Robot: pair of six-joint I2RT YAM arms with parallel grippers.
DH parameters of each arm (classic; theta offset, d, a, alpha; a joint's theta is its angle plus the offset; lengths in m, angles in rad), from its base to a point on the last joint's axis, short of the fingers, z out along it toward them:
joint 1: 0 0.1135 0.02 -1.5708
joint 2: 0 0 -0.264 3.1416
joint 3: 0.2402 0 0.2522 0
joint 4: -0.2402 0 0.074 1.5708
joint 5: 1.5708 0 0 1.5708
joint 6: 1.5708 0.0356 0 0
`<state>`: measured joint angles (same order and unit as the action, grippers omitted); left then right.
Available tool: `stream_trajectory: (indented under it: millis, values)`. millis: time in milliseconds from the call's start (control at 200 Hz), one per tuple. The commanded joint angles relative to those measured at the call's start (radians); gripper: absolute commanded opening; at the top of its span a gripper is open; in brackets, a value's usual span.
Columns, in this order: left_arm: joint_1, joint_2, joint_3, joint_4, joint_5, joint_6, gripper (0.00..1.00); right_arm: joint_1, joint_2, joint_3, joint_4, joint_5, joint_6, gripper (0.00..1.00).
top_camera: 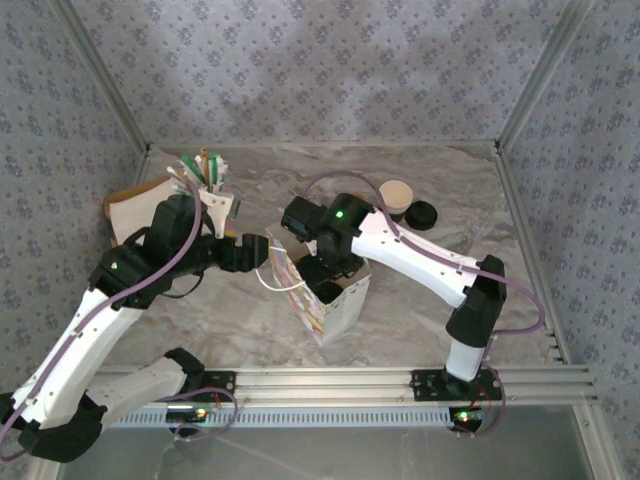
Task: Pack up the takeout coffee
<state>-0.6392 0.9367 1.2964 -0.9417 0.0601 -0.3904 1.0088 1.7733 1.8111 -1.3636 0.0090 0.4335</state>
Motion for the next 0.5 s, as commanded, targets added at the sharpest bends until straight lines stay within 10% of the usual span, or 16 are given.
stream_trajectory:
  millis: [0, 495]
  values:
    - [0.007, -0.011, 0.006, 0.009, 0.018, -0.011, 0.86, 0.009, -0.038, 0.039, -0.038, 0.029, 0.017, 0.78]
    - [0.008, -0.017, 0.038, 0.013, 0.038, -0.013, 0.87, 0.021, -0.078, 0.062, -0.029, 0.055, 0.024, 0.78]
